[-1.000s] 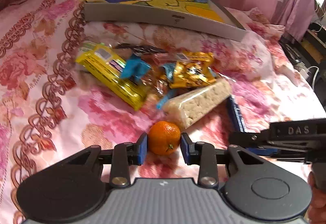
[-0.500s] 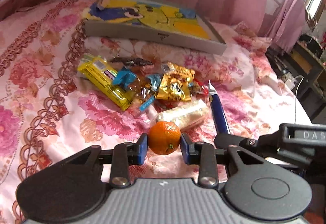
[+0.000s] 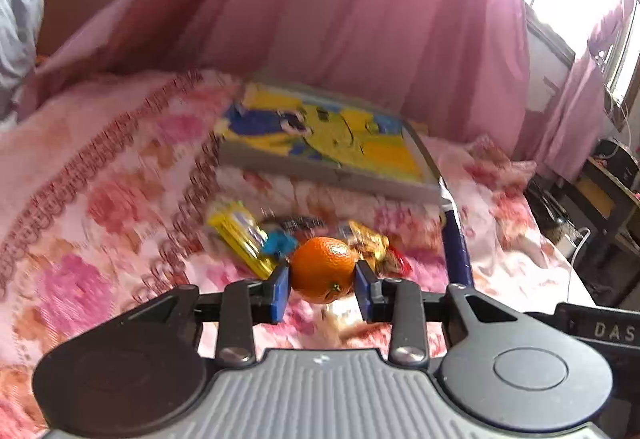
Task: Organize snacks
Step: 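Carry the blue pack and mandarin into the grey tray and open both tools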
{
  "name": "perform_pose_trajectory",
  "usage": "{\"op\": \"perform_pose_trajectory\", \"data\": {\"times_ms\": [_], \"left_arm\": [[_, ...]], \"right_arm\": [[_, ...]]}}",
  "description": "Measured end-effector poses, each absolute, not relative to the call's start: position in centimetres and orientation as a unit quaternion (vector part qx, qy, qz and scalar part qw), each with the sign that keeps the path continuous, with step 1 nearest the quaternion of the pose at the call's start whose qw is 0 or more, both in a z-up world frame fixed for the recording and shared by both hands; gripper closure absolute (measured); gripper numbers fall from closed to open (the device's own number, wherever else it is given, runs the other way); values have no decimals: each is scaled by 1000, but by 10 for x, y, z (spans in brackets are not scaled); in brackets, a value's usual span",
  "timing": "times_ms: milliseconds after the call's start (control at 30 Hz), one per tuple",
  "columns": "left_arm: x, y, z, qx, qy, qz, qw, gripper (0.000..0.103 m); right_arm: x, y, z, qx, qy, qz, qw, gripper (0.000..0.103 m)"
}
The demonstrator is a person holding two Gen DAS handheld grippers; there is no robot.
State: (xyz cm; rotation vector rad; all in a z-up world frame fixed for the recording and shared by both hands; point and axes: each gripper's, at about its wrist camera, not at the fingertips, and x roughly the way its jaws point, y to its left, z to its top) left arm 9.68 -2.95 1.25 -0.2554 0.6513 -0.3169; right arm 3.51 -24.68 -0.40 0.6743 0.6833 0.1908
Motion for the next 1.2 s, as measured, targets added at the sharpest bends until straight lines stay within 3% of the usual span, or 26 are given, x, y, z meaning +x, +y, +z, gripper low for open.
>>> {"op": "perform_pose_trajectory", "data": {"times_ms": [467, 833, 1200], "left_arm": [[163, -74, 66, -111, 299, -142, 937, 66], [277, -113, 36, -114, 311, -76, 941, 66], [349, -146, -12, -149, 321, -29, 935, 66]], "right_arm": [[115, -277, 43, 311, 268, 88, 908, 70], [236, -309, 15, 307, 212, 62, 926, 70], [287, -330, 0, 255, 202, 72, 943, 70]]}}
